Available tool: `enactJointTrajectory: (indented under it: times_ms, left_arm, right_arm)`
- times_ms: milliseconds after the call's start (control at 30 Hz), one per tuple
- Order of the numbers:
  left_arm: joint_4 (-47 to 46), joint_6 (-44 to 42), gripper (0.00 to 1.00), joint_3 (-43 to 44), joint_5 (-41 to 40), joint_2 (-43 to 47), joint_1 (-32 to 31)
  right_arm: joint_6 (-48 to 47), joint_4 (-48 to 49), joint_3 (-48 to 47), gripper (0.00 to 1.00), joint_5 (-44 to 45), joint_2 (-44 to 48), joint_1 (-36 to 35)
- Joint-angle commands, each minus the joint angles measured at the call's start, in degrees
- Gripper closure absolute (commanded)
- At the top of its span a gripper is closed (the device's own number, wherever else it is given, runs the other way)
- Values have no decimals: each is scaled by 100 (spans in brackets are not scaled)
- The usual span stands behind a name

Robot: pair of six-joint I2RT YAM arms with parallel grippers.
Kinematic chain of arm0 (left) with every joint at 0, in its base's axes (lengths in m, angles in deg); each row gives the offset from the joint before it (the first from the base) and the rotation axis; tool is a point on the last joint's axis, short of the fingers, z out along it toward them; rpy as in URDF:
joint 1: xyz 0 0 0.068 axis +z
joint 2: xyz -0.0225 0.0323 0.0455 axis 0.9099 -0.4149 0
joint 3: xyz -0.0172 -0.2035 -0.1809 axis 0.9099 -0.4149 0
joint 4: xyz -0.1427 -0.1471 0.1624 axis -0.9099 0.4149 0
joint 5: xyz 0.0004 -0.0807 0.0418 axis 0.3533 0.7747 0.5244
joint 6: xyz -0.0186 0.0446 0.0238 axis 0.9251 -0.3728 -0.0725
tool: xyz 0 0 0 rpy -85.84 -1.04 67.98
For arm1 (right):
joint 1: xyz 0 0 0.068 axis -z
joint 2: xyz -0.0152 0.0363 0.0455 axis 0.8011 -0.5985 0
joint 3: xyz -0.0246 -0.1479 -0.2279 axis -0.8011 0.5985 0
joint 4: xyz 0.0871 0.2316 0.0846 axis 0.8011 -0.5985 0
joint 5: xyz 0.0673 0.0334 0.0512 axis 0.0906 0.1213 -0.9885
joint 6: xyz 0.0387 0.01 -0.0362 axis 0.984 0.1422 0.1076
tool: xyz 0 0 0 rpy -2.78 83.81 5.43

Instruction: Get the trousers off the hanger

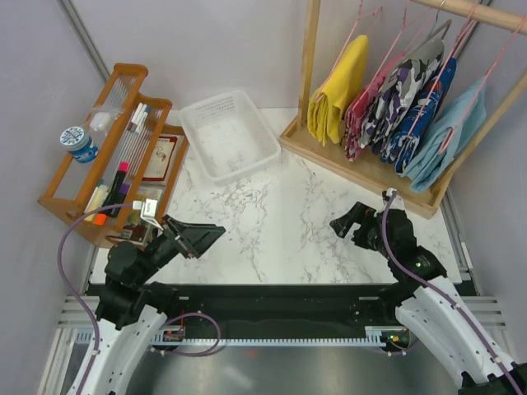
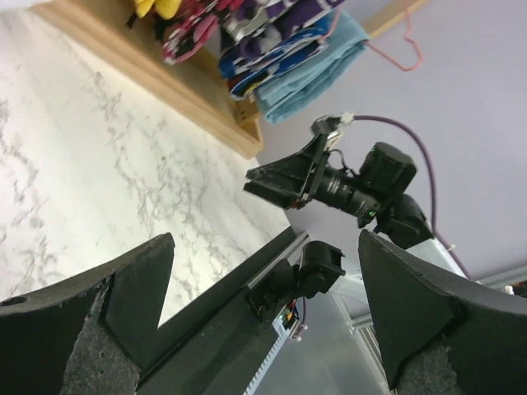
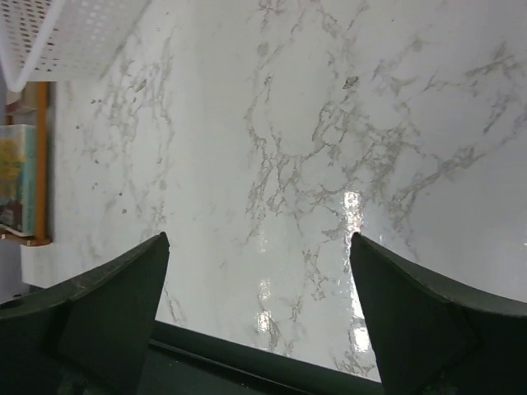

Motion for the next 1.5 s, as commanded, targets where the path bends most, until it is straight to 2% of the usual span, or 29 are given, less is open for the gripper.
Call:
enactJointTrajectory:
  times_ms: [0,100,233,433,633,833,1000,1300,1467]
  left_arm:
    - [1369,-593,0,723,-51,-621,27]
    - [1361,-857,0,926,284,-832,27]
    - [1361,-1112,0,1032,319,-903,36]
    - [1590,-1543,0,1287,601,-1193,36]
    - [1686,-1491,0,1340,925,-1430,27]
    - [1747,-1341,0,1199,1357,-1378,28]
    - [1748,-1227,0,1146,1593,-1184,27]
    - [1783,-1209,1,971,1656,-833,27]
    - [1810,-1209,1,962,1700,-833,27]
  right_arm:
    - [-590,-555,-825,2,757,-547,22]
    - [-967,-547,-1327,2,225,-1004,22]
    - [-1108,84,-1705,2,-163,-1347,22]
    - [-1267,323,-3382,3,125,-2673,-13]
    - [-1425,87,-5761,5,1179,-4334,-504]
    - [-1714,-274,-7486,6,2672,-5653,-795]
    - [-2031,-116,-8253,6,3516,-6392,-830]
    - [-2839,-98,-10404,7,4089,-7833,-839]
    - [-3025,-72,-10820,7,4537,-8282,-813]
